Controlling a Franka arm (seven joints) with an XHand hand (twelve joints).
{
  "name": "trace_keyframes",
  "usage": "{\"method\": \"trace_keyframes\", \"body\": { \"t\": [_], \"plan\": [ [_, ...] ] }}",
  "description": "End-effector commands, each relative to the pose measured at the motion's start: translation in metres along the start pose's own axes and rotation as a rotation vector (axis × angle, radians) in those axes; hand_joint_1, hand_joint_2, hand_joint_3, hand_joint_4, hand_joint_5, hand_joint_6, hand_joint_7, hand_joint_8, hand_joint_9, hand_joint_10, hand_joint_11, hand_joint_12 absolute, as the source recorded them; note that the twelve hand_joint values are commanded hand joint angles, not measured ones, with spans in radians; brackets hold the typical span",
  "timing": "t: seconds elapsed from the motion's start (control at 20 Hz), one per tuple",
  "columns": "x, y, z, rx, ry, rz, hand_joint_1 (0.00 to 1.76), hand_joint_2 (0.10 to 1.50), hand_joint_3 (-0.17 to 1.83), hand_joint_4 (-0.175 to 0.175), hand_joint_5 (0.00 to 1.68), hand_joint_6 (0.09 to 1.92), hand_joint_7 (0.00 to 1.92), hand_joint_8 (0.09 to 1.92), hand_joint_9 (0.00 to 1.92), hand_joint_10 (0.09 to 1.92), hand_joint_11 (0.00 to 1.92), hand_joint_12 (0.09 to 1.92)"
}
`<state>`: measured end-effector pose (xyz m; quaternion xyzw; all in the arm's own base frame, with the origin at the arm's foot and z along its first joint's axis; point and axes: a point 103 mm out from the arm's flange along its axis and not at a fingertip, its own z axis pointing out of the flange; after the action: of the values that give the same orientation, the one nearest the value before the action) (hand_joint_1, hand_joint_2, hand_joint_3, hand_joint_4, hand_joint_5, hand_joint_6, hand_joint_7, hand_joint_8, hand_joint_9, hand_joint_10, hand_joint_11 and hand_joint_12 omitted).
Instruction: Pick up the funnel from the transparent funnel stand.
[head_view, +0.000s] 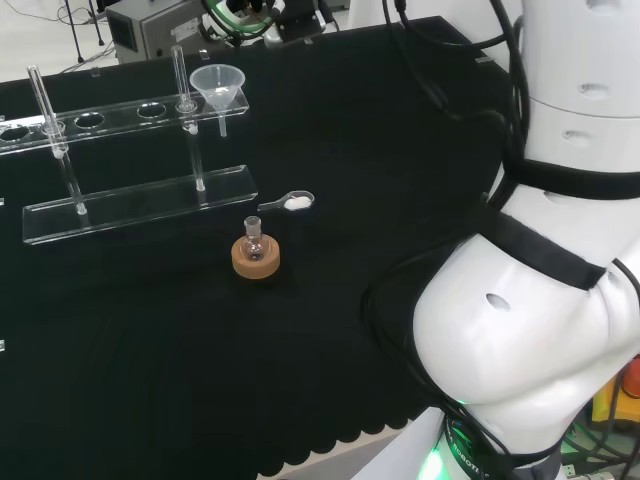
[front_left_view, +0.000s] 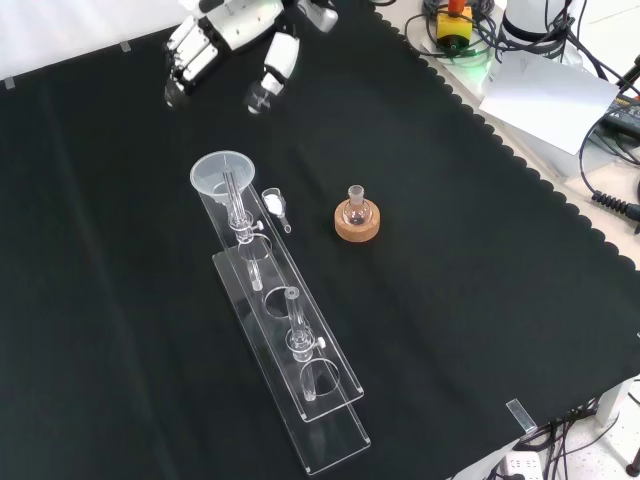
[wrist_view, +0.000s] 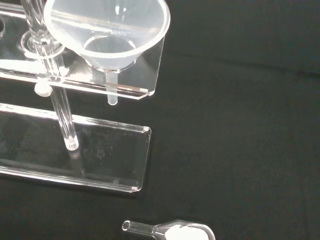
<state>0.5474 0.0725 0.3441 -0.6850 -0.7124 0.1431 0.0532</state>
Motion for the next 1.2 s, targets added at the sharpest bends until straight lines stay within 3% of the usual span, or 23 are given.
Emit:
{"method": "trace_keyframes", "body": {
  "t": [0.05, 0.45, 0.85, 1.0, 1.2],
  "plan": [
    [0.009, 0.016, 0.015, 0.059, -0.032, -0.019, 0.33, 0.99, 0.25, -0.008, 0.26, 0.09, 0.20, 0.64, 0.40, 0.66, 0.29, 1.36],
    [0.017, 0.037, 0.024, 0.143, -0.043, -0.040, 0.44, 0.89, 0.23, -0.005, 0.25, 0.09, 0.14, 0.67, 0.39, 0.67, 0.39, 1.36],
    [0.028, 0.051, 0.032, 0.235, -0.060, -0.049, 0.48, 0.77, 0.27, -0.009, 0.11, 0.09, 0.01, 0.66, 0.25, 0.79, 0.50, 1.38],
    [0.029, 0.053, 0.035, 0.245, -0.070, -0.047, 0.48, 0.75, 0.28, -0.008, 0.07, 0.09, 0.00, 0.56, 0.19, 0.83, 0.51, 1.40],
    [0.029, 0.054, 0.037, 0.238, -0.082, -0.050, 0.50, 0.73, 0.28, -0.009, 0.06, 0.09, 0.00, 0.55, 0.21, 0.85, 0.53, 1.40]
  ]
}}
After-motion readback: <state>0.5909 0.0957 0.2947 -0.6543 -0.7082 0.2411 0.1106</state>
